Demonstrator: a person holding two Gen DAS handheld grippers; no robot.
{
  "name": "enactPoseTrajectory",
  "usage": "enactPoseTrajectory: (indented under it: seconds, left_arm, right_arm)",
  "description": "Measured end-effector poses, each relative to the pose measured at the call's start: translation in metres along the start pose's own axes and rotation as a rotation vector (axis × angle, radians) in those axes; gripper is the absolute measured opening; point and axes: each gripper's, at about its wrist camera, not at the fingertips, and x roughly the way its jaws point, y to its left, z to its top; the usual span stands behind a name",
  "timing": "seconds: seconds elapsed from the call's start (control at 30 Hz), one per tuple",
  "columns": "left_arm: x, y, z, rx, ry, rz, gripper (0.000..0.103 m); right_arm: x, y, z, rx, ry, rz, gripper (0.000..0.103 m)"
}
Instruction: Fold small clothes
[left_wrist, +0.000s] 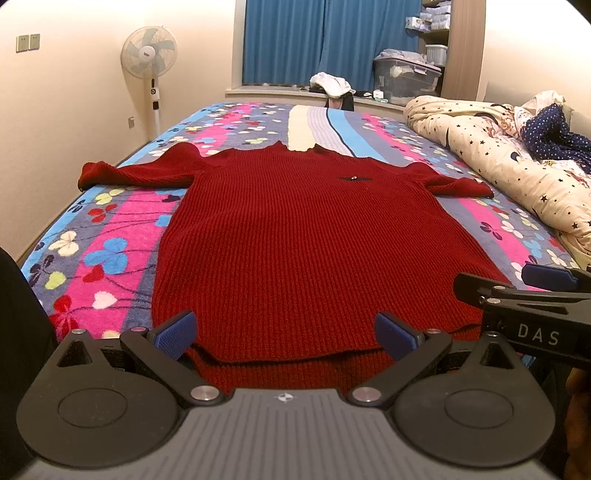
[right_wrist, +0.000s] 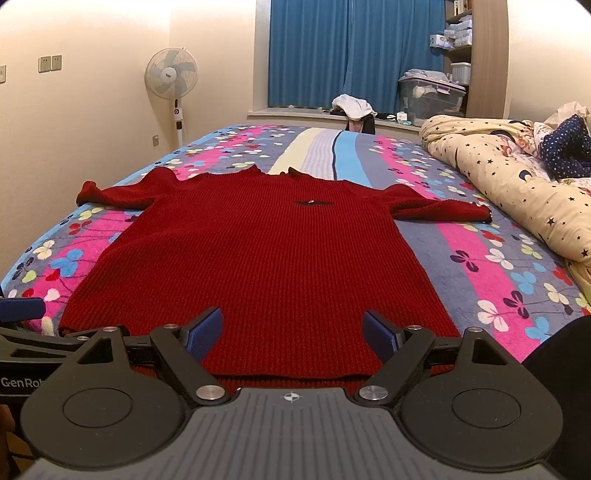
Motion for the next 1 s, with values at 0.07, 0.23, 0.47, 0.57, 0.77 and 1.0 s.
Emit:
enactPoseTrajectory:
  seconds: [0.07,0.23,0.47,0.57,0.77,1.0]
  left_arm:
    - [0.0,0.0,0.0,0.004,0.002,0.004,0.102]
    - [-0.001,0.003,0.006,-0.029,-0.009,-0.002,0.102]
    - [-0.001,0.011,0.031,-0.057,-0.022,-0.008,0.08]
    - [0.004,0.025,0.057,-0.088,-0.027,-0.048,0.063]
    - [0.037,0.063,0.137,-0.094,-0.108,-0.055,0.034]
    - [0.122,0.132,0.232,-0.132,-0.114,0.066,0.013]
  right_arm:
    - [0.0,0.0,0.0,0.004,0.004,0.001,0.084]
    - [-0.003,-0.004,0.0,0.054,-0.036,0.021,0.084]
    - [-0.006,-0.009,0.015,0.101,-0.052,0.056,0.085]
    - [-0.005,-0.015,0.027,0.115,-0.091,0.073,0.081]
    - [0.02,-0.03,0.073,0.136,-0.136,0.098,0.049]
    - [0.076,-0.047,0.144,0.095,-0.215,0.099,0.038]
